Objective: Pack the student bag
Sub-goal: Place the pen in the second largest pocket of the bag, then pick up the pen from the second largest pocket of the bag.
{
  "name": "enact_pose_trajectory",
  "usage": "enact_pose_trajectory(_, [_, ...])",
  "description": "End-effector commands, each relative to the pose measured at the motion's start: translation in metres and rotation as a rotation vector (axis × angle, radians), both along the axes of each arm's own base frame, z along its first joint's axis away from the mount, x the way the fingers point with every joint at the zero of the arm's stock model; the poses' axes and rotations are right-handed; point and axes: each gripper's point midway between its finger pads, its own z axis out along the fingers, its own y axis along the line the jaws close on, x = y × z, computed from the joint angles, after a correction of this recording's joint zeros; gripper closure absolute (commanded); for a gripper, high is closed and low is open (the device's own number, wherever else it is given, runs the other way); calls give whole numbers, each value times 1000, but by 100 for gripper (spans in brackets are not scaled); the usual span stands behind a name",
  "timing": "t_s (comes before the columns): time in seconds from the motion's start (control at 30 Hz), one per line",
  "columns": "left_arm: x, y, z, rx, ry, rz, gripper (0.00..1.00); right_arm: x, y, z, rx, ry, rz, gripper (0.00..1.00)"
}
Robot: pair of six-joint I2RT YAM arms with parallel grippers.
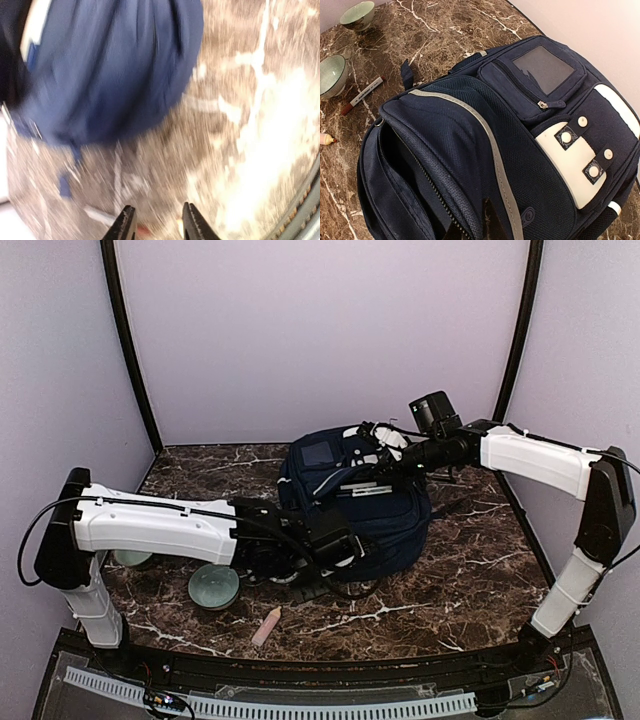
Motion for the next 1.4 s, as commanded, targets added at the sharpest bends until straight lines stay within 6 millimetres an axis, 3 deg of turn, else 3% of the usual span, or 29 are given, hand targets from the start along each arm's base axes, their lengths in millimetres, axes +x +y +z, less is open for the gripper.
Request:
enact_pose_trajectory(0.0, [-29, 61, -15, 42, 175, 263, 65, -4, 10, 41, 97, -78, 30, 100])
enact_pose_trajectory(0.27, [-55, 100, -61, 93, 332, 452, 56, -6, 11, 39, 102, -73, 38, 100])
enact_pose_trajectory(0.67, [-55, 110, -86, -51, 537, 627, 48, -9, 11, 37, 103, -65, 42, 100])
enact_pose_trajectory(0.9, [-52, 106, -96, -71, 573, 632, 56, -8, 11, 36, 103, -65, 41, 100])
enact_pose_trajectory(1.2, [-55, 105, -111, -22, 599, 639, 56, -9, 11, 31, 94, -61, 44, 100])
enact_pose_trajectory(1.37, [-51, 107, -114, 38, 577, 626, 65, -9, 11, 33, 97, -63, 46, 100])
